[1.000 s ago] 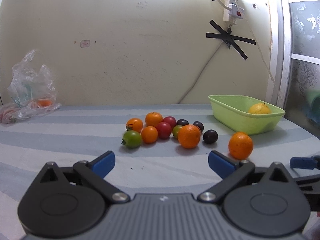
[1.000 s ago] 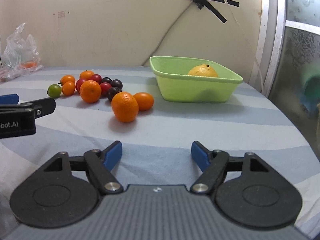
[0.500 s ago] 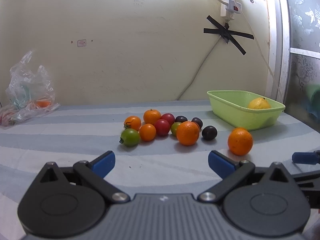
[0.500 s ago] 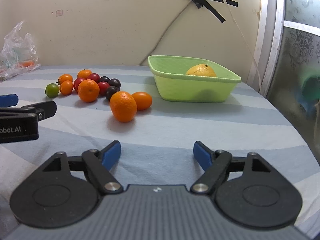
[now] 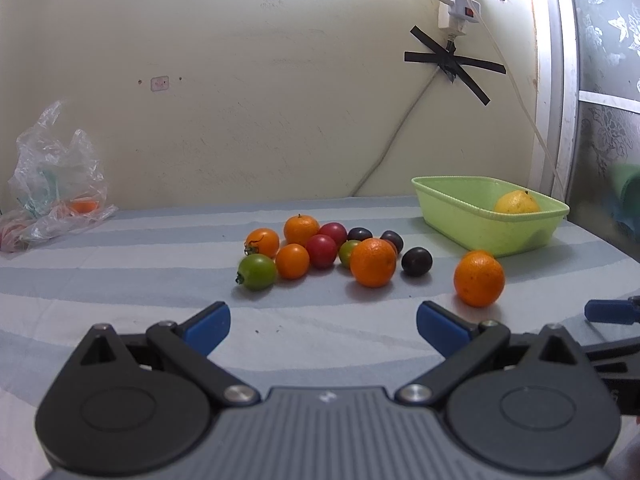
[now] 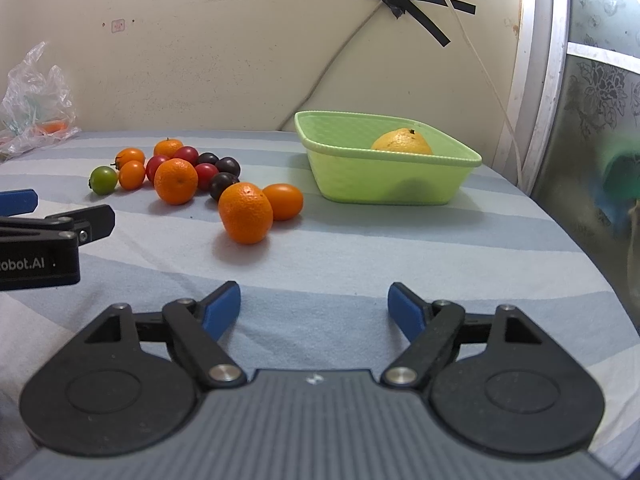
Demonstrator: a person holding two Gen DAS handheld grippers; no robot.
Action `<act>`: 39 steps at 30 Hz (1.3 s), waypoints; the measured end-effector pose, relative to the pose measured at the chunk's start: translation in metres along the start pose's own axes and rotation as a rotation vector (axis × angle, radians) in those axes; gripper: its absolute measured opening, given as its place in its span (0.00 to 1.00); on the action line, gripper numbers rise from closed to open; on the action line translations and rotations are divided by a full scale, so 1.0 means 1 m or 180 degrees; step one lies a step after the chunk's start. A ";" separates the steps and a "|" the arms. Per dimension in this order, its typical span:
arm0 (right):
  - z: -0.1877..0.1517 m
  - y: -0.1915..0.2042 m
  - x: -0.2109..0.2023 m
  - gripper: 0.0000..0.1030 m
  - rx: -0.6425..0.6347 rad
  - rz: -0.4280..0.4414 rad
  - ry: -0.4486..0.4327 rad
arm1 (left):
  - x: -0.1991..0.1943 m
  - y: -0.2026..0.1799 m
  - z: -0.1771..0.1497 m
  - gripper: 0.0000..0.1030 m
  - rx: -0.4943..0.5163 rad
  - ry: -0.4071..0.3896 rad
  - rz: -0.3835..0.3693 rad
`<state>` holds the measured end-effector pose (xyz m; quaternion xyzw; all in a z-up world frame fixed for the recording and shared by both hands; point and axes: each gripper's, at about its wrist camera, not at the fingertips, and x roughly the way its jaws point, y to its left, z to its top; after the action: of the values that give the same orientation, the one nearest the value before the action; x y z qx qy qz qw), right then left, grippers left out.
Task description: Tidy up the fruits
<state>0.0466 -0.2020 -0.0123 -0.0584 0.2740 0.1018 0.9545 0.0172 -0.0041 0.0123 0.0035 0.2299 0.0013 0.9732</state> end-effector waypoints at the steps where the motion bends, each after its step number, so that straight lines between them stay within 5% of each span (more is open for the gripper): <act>1: 0.000 0.000 0.000 0.81 0.0002 -0.0004 0.0002 | 0.000 0.000 0.000 1.00 0.0000 0.0001 -0.0001; 28: 0.000 -0.001 0.002 0.84 0.0103 -0.0052 0.0067 | -0.001 0.004 0.000 1.00 -0.0075 0.0022 -0.0055; 39: 0.012 0.000 -0.004 0.69 0.0030 0.0407 -0.0153 | 0.003 0.034 0.001 1.00 -0.0576 0.0121 -0.0665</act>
<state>0.0496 -0.2002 0.0003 -0.0339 0.2547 0.1626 0.9527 0.0207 0.0303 0.0122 -0.1083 0.2464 -0.0792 0.9598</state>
